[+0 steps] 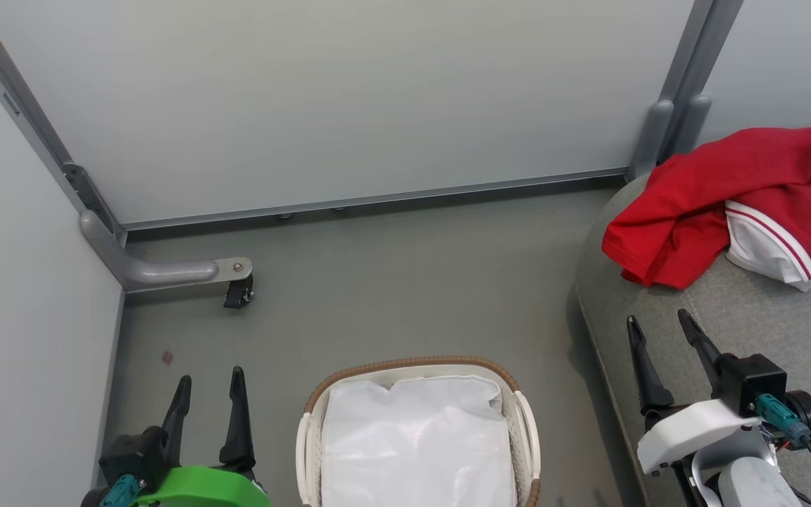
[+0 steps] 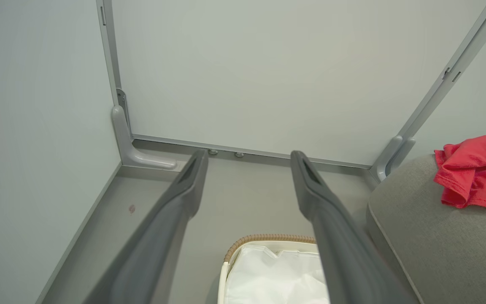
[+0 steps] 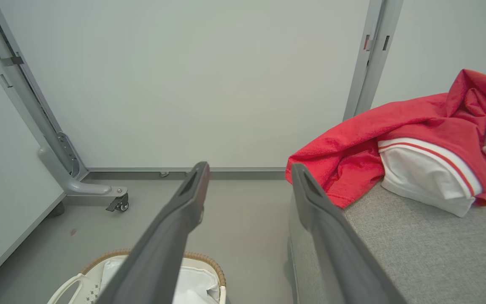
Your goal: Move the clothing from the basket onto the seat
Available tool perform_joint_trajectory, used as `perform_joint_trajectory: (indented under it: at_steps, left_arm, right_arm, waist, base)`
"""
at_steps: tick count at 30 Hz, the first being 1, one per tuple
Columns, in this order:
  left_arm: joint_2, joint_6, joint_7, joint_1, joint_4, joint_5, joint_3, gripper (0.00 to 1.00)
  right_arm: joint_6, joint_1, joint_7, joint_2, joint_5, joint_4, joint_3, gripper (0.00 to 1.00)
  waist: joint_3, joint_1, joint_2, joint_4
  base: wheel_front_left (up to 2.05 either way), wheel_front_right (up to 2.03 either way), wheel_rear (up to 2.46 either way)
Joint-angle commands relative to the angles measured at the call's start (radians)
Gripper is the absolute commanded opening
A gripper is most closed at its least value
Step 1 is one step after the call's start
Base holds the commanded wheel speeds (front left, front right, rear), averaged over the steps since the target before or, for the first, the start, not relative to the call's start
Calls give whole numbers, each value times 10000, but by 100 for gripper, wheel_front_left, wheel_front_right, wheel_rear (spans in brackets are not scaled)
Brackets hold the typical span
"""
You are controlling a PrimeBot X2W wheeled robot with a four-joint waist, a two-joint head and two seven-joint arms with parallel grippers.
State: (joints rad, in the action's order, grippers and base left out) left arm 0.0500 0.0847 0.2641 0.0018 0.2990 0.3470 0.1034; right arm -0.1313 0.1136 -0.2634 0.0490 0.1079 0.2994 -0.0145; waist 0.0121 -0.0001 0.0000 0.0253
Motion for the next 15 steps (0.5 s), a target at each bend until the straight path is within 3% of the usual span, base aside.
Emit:
perform_joint_trajectory:
  at_steps: [1,5,6,9,15]
  left_arm:
    - [12,-25,3,-3,53,-6,26,100]
    - [12,-19,3,-28,119,-22,77,100]
    - [-4,2,-2,2,126,14,70,0]
    - [-25,3,-10,71,383,53,74,0]
    - [-22,41,-327,-45,323,1092,-120,0]
  right_arm:
    - [11,-41,-20,30,104,33,5,100]
    - [11,-30,-20,30,91,34,-5,100]
    - [0,-5,0,-6,59,37,0,0]
    - [0,-103,16,-67,80,289,-2,0]
    - [0,-11,405,-59,1291,307,-171,0]
  waist:
    - [-4,1,0,3]
    - [-11,1,0,15]
    - [-12,1,0,13]
    - [-12,1,0,12]
    - [-17,1,0,-1]
  base:
    - [0,0,0]
    - [0,0,0]
    - [0,0,0]
    - [0,0,0]
    - [0,0,0]
